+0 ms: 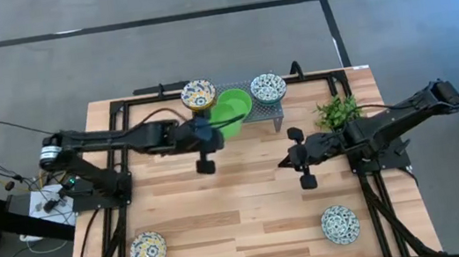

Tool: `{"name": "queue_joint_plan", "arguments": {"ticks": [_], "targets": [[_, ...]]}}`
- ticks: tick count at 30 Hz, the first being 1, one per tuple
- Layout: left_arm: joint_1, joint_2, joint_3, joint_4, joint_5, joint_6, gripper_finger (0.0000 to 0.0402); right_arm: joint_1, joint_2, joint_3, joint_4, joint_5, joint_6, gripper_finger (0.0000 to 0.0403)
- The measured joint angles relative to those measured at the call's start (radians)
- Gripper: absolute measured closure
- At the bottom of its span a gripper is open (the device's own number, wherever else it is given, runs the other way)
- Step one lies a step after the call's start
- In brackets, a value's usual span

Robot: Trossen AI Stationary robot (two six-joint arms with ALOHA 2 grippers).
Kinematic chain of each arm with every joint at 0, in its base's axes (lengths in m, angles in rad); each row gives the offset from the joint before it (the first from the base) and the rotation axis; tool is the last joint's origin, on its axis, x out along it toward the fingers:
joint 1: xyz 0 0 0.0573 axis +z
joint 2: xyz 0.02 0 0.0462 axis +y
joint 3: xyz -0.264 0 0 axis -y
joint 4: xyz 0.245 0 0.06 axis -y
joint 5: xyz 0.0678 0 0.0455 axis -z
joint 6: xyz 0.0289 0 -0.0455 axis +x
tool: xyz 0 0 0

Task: Pick & Place Mini bowls
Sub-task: Stack the green bowl on top of the green bowls on the shelf

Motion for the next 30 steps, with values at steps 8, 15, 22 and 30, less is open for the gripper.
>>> {"name": "queue_joint_plan", "arguments": {"ticks": [8,15,22,30], "targets": [[0.081,0.137,0.162,-0.001,-0.008,0.208,0.0393,0.000,0.000,0.000,0.002,0.003,-0.003,0.0398],[0.159,0.172,0.201,-0.007,-0.006,0.219,0.0393,0.000,0.000,0.000,0.003,0.003,-0.003,0.0399],[0.176,0.178,0.201,-0.007,0.028,0.219,0.0393,0.000,0.001,0.000,0.003,0.003,-0.003,0.0398],[0.176,0.181,0.190,-0.020,0.030,0.216,0.0393,0.000,0.001,0.000,0.003,0.003,0.018,0.0401]]}}
